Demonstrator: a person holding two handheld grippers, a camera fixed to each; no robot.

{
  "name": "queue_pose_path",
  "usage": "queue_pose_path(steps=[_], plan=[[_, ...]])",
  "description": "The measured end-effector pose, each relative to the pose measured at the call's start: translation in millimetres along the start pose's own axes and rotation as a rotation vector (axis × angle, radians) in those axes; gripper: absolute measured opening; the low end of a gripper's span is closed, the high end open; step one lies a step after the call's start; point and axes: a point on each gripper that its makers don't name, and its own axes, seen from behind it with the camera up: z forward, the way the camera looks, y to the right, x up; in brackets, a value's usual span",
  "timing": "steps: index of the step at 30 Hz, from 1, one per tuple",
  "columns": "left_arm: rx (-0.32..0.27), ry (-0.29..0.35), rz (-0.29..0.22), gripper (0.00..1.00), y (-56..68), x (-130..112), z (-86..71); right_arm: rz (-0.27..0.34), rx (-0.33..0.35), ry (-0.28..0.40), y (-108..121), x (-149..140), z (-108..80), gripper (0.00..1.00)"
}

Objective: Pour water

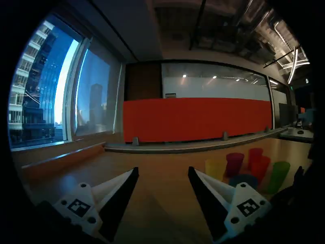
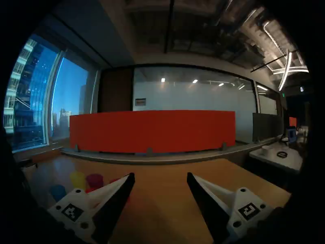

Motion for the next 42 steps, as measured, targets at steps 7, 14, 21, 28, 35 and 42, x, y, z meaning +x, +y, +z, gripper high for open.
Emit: queue_pose_path(steps=[7,14,21,28,35,42], plan=[[-0.007,-0.012,-0.020,0.90,-0.1,-4,1.2,0.003,-0.001,-0.001,-1,1,0.8,0.99],[-0.014,-0.025,-0.024,0.90,2.1,-7,2.4,0.006,-0.004,0.005,2,4,-0.5,0.99],[-0.016,-0.026,-0.024,0.90,2.4,-8,2.6,0.012,-0.003,0.008,3,5,-2.6,0.99],[-0.016,-0.027,-0.023,0.99,1.8,-8,3.0,-0.007,0.003,0.014,1,8,-4.8,0.99],[-0.016,-0.027,-0.023,0.99,1.7,-9,2.4,-0.046,0.008,0.031,1,9,-6.8,0.99],[-0.016,-0.027,-0.023,0.99,2.2,-8,2.3,-0.072,0.004,0.028,7,-3,-4.2,0.99]])
